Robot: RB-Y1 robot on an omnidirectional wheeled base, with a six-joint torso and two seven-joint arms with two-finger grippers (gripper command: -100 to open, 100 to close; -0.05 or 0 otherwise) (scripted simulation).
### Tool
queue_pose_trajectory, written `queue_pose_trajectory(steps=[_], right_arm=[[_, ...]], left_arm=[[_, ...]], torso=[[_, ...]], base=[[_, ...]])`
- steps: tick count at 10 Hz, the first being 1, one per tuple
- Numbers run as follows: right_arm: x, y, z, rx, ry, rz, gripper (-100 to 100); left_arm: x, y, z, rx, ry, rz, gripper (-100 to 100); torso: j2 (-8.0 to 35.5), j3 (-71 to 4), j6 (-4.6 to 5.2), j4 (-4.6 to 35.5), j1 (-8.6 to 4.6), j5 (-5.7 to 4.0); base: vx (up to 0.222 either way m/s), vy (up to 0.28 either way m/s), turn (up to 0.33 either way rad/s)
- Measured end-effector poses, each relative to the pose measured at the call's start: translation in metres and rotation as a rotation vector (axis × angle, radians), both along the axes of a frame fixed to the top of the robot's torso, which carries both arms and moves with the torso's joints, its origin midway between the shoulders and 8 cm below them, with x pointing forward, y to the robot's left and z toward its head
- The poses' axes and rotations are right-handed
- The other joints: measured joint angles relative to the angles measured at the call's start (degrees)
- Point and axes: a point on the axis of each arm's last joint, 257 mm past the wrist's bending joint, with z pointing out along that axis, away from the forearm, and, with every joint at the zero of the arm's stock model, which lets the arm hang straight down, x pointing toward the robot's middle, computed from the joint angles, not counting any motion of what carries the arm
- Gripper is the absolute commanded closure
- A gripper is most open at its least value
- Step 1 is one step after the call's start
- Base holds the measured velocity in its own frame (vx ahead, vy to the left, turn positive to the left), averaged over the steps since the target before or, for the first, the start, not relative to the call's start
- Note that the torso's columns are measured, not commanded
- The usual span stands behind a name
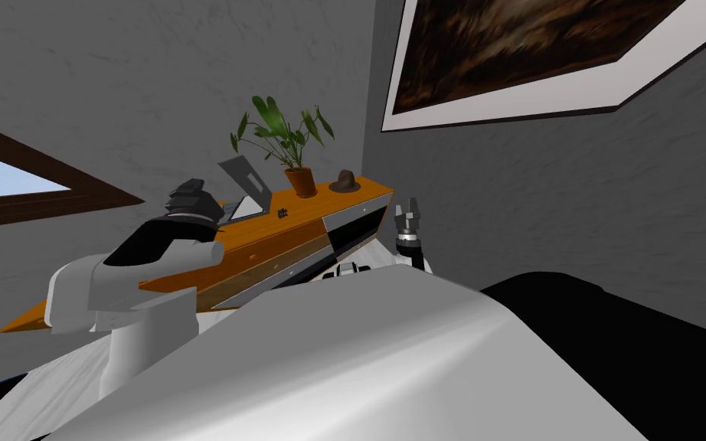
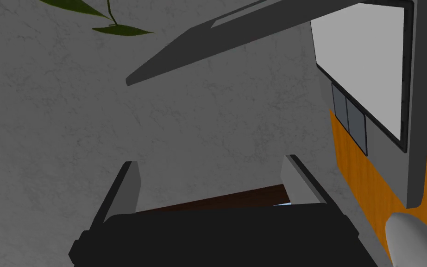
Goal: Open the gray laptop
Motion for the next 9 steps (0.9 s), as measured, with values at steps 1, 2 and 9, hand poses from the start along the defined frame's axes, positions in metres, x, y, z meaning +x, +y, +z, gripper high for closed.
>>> queue_pose_trajectory(steps=[1, 2, 9], right_arm=[[0.000, 0.000, 0.000, 0.000, 0.000, 0.000, 0], [0.000, 0.000, 0.000, 0.000, 0.000, 0.000, 0], [0.000, 0.000, 0.000, 0.000, 0.000, 0.000, 0]], left_arm=[[0.000, 0.006, 0.001, 0.000, 0.010, 0.013, -100], [-0.001, 0.013, 0.004, 0.003, 0.020, 0.032, -100], [-0.010, 0.057, 0.022, 0.033, 0.092, 0.155, -100]], torso=[[0.05, 0.02, -0.01, 0.01, 0.06, 0.01], [0.07, 0.05, -0.01, 0.02, -0.03, 0.00], [0.04, 0.02, 0.00, 0.00, 0.02, 0.00]], base=[[0.050, -0.075, -0.005], [0.040, -0.059, 0.003], [0.052, -0.079, 0.003]])
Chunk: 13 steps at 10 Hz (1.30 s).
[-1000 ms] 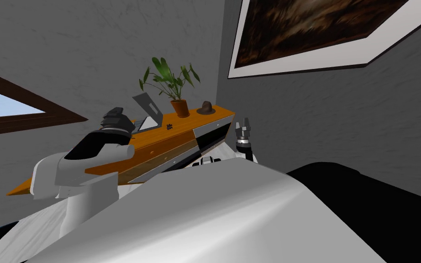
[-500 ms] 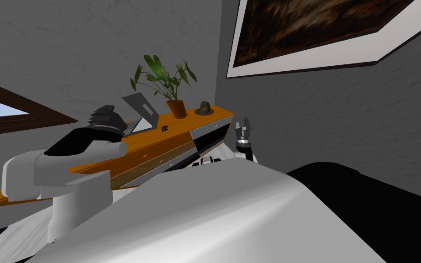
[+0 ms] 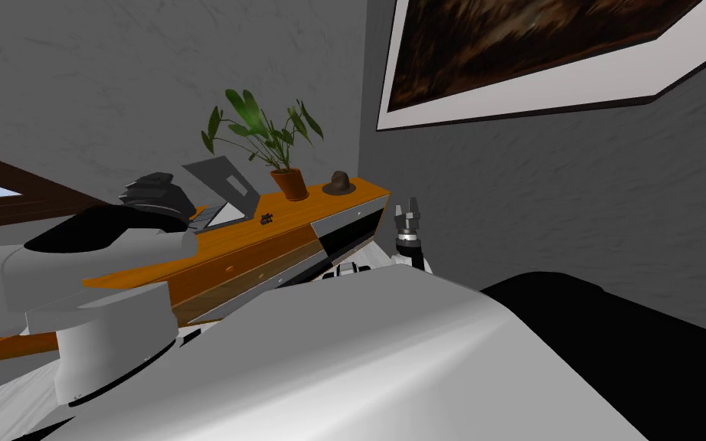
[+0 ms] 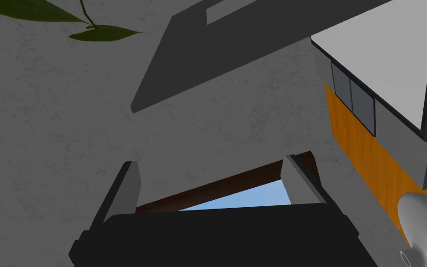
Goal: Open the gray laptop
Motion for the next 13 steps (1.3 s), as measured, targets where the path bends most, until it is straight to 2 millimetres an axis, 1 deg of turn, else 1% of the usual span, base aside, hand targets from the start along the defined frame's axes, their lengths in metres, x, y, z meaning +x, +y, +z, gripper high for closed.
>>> queue_pose_trajectory(steps=[2, 5, 7, 11, 13], right_arm=[[0.000, 0.000, 0.000, 0.000, 0.000, 0.000, 0], [0.000, 0.000, 0.000, 0.000, 0.000, 0.000, 0], [0.000, 0.000, 0.000, 0.000, 0.000, 0.000, 0], [0.000, 0.000, 0.000, 0.000, 0.000, 0.000, 0], [0.000, 0.000, 0.000, 0.000, 0.000, 0.000, 0]], left_arm=[[-0.005, 0.013, 0.006, 0.014, 0.026, 0.040, -100], [-0.016, 0.041, 0.019, 0.044, 0.081, 0.114, -100], [-0.021, 0.048, 0.024, 0.054, 0.104, 0.141, -100], [-0.036, 0.072, 0.037, 0.075, 0.165, 0.212, -100], [-0.043, 0.082, 0.039, 0.074, 0.191, 0.240, -100]], torso=[[-0.01, 0.00, 0.00, 0.01, -0.07, -0.02], [0.00, 0.01, 0.00, 0.01, -0.10, -0.03], [0.11, 0.07, -0.01, 0.04, 0.10, 0.04], [-0.02, -0.02, 0.01, -0.01, -0.12, -0.03], [-0.02, -0.01, 0.00, 0.00, -0.01, 0.01]], base=[[0.084, -0.086, 0.010], [0.079, -0.094, 0.010], [0.062, -0.050, 0.003], [0.079, -0.068, 0.007], [0.110, -0.038, -0.003]])
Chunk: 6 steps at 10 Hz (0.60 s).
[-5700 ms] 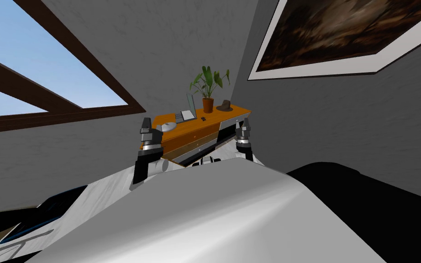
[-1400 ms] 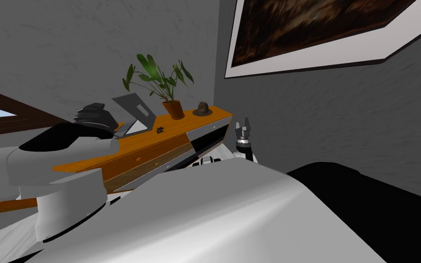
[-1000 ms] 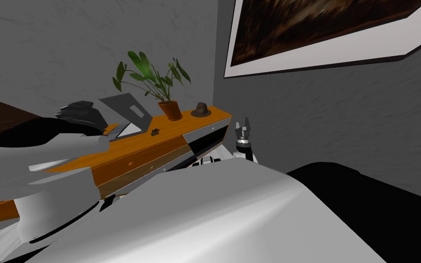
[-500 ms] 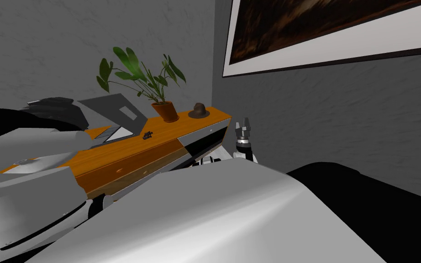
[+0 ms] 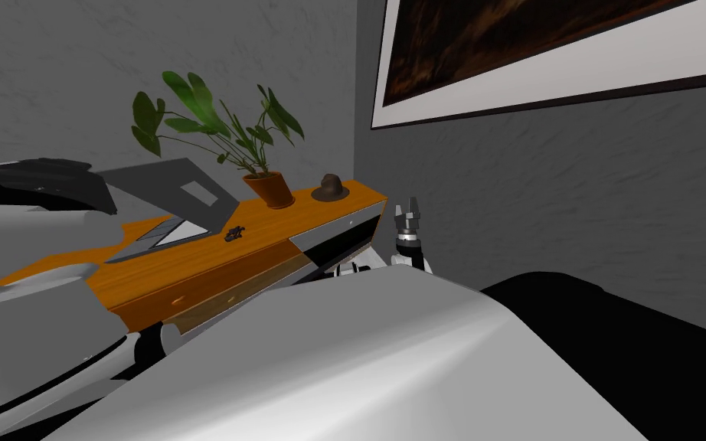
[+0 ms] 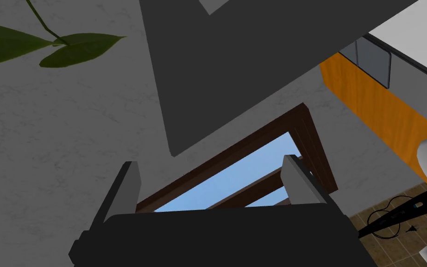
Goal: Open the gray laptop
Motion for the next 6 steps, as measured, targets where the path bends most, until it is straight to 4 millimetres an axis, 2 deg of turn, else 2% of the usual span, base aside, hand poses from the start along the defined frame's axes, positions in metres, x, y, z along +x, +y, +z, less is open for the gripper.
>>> queue_pose_trajectory(steps=[3, 4, 6], right_arm=[[0.0000, 0.0000, 0.0001, 0.000, 0.000, 0.000, 0], [0.0000, 0.0000, 0.0001, 0.000, 0.000, 0.000, 0], [0.0000, 0.0000, 0.0001, 0.000, 0.000, 0.000, 0]], left_arm=[[-0.0042, 0.0040, 0.0039, 0.001, 0.012, 0.015, -100], [-0.0044, 0.0040, 0.0040, 0.000, 0.013, 0.016, 100], [-0.0050, 0.0041, 0.0074, -0.028, -0.012, 0.012, 100]], torso=[[0.28, 0.16, 0.00, 0.07, 0.07, 0.02], [0.28, 0.18, -0.01, 0.09, -0.06, -0.02], [0.20, 0.18, -0.17, -0.01, 0.23, 0.22]], base=[[0.023, 0.010, -0.015], [0.000, 0.000, 0.000], [-0.027, 0.055, -0.028]])
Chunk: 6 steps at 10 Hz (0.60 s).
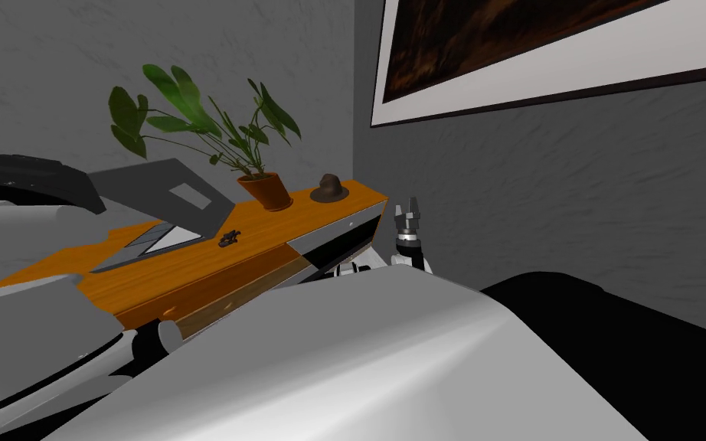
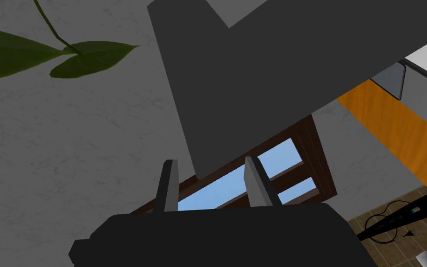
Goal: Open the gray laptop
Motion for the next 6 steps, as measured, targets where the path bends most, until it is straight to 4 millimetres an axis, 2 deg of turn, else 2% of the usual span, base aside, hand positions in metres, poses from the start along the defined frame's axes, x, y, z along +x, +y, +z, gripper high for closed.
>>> queue_pose_trajectory(steps=[6], right_arm=[[0.0000, 0.0000, -0.0001, 0.000, 0.000, 0.000, 0]], left_arm=[[-0.0076, 0.0033, -0.0053, -0.224, -0.101, -0.004, 100]], torso=[[-0.23, -0.14, -0.06, -0.13, 0.32, 0.23]], base=[[-0.030, 0.066, -0.008]])
